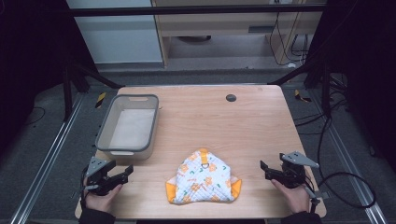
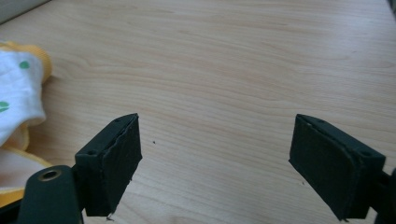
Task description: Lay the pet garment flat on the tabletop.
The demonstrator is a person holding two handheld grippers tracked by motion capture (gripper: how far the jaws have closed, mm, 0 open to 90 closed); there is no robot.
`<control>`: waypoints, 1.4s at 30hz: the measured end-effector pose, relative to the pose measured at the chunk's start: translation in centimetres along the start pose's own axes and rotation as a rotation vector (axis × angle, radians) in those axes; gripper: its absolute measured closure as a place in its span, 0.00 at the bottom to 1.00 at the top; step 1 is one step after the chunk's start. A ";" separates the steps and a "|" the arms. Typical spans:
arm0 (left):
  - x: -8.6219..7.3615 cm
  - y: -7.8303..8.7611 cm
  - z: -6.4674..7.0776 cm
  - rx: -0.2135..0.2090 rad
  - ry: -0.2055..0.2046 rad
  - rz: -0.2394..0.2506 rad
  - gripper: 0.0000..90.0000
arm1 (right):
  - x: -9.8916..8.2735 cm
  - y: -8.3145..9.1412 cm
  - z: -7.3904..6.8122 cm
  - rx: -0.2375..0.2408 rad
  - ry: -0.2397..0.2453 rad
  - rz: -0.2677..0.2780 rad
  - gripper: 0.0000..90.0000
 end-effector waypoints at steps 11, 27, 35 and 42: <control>1.0 0.6 1.7 -0.047 0.005 0.062 0.29 | 0.5 0.5 -1.7 0.042 0.036 0.020 0.22; 3.7 -0.7 4.3 -0.117 -0.020 0.080 0.38 | 4.8 0.7 -3.5 0.109 0.096 0.068 0.33; 6.2 -2.3 6.2 -0.137 -0.065 0.106 0.40 | 8.3 0.7 -4.6 0.133 0.075 0.114 0.41; 7.3 -4.4 8.0 -0.176 -0.088 0.082 0.42 | 8.3 -0.1 -5.9 0.168 0.094 0.092 0.47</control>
Point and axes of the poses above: each handheld gripper's, and its own axes: y roughly backward along the jaws, x roughly out of its top, z roughly to its right, the point moved 7 cm from there along -y, roughly forward along the jaws, and after that the axes turned 12 degrees about -x, right-handed, at the moved point
